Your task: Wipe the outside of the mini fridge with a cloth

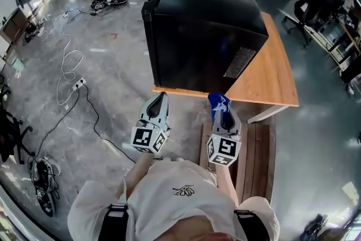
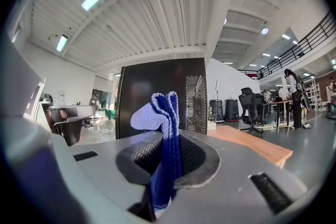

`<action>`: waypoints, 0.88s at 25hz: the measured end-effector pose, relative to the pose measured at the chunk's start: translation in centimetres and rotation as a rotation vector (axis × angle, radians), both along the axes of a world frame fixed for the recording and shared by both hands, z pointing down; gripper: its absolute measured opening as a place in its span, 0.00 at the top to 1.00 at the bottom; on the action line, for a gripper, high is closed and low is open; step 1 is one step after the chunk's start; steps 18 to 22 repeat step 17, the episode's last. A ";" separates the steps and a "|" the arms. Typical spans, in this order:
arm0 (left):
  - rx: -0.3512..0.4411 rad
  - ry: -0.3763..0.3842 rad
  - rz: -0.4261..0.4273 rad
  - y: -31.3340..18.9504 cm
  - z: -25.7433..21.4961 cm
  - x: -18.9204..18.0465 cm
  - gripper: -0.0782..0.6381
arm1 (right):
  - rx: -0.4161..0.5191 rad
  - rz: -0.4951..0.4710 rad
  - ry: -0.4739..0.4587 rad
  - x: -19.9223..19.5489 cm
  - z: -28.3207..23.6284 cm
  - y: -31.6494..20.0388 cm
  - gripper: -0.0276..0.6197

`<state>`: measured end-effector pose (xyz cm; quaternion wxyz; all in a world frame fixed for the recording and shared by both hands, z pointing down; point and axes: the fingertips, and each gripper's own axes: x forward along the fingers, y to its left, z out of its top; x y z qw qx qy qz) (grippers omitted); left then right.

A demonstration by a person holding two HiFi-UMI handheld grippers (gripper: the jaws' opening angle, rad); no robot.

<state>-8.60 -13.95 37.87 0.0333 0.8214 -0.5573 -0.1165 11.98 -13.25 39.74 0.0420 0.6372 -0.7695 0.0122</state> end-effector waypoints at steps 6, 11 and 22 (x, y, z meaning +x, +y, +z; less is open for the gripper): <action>0.011 -0.016 -0.010 -0.3 -0.2 -0.3 0.88 | 0.007 -0.009 -0.011 -0.5 -0.1 -0.5 0.86; -0.002 -0.028 0.005 -0.1 0.2 0.4 0.88 | -0.010 -0.019 -0.018 -0.7 0.5 -0.2 0.86; -0.013 -0.030 0.009 -0.7 0.8 0.5 0.88 | -0.029 -0.025 -0.016 -0.9 1.5 -0.6 0.86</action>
